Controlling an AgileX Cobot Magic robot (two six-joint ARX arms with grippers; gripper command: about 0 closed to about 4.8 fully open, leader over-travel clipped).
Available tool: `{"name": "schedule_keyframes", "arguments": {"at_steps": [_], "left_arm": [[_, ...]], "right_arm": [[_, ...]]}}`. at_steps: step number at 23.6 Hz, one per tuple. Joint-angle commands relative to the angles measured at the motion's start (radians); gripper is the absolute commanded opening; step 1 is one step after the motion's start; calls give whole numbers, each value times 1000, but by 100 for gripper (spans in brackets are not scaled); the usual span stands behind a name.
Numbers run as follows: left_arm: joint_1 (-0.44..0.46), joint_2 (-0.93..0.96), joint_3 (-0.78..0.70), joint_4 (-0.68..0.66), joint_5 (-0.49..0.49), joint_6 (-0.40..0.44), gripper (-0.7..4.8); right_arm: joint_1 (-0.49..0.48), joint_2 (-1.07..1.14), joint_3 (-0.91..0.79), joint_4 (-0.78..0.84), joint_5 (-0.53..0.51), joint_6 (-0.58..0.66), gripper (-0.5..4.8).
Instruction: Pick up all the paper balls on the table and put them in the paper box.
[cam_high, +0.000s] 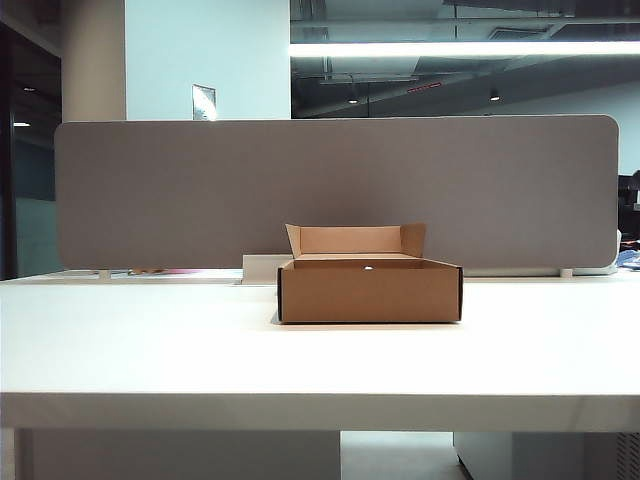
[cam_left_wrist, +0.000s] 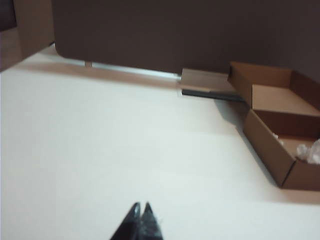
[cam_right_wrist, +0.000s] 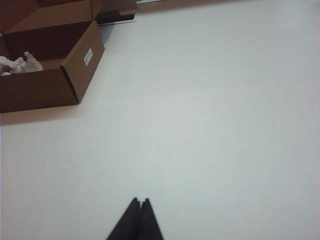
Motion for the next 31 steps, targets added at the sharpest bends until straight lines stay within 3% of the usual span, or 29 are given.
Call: {"name": "schedule_keyframes", "arguments": {"at_steps": [1, 13, 31], "left_arm": [[1, -15, -34, 37, 5, -3, -6], [5, -78, -132, 66, 6, 0, -6], [5, -78, -133, -5, 5, 8, -6]], "right_arm": [[0, 2, -6, 11, 2, -3, -5], [0, 2, -6, 11, 2, -3, -5], [0, 2, -6, 11, 2, -3, -5]]}}
